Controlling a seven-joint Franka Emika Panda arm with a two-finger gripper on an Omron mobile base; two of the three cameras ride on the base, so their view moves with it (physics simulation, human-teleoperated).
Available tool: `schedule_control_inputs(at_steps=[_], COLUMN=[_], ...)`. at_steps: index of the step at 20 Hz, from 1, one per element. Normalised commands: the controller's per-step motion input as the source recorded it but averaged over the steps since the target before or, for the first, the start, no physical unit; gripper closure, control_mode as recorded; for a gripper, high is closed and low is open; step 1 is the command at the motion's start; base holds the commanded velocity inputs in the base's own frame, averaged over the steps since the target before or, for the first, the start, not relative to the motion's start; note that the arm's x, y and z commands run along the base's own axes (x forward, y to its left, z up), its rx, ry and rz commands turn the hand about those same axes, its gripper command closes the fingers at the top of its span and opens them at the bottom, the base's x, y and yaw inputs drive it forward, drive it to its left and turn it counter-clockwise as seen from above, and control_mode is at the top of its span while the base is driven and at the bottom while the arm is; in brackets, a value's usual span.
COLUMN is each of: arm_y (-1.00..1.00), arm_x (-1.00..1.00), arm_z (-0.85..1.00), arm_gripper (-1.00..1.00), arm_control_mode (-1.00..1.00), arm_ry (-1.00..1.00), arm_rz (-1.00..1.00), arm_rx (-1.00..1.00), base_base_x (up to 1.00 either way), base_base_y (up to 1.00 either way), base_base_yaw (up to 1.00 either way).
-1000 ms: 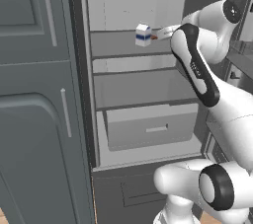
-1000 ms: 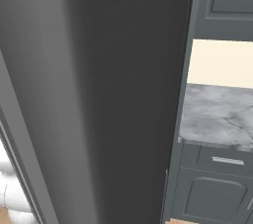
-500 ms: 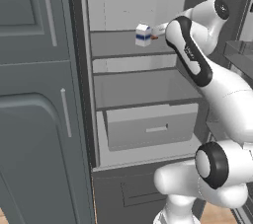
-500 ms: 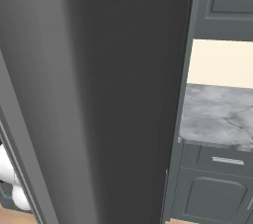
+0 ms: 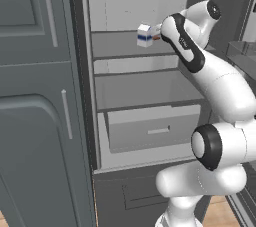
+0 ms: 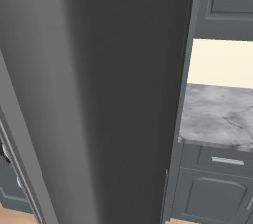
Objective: Take out the milk from the fridge and place it on the tray on the counter. Then take the sugar cube near the tray and place it in the tray.
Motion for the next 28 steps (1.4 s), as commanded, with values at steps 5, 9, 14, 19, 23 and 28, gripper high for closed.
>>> schedule_control_inputs(at_steps=[5,9,14,19,23,28], arm_y=[0.00,0.00,0.00,0.00,0.00,0.01], arm_x=[0.36,0.36,0.44,0.44,0.41,0.28], arm_z=[-0.03,0.00,-0.03,-0.11,-0.15,-0.11], arm_gripper=[-1.00,-1.00,-1.00,-1.00,-1.00,-1.00], arm_control_mode=[-1.00,-1.00,-1.00,-1.00,-1.00,-1.00], arm_ry=[0.00,0.00,0.00,0.00,0.00,0.00], arm_rz=[0.01,0.00,0.00,0.00,0.00,0.00], arm_rx=[0.00,0.00,0.00,0.00,0.00,0.00], base_base_x=[0.00,0.00,0.00,0.00,0.00,0.00], base_base_y=[0.00,0.00,0.00,0.00,0.00,0.00], base_base_yaw=[0.00,0.00,0.00,0.00,0.00,0.00])
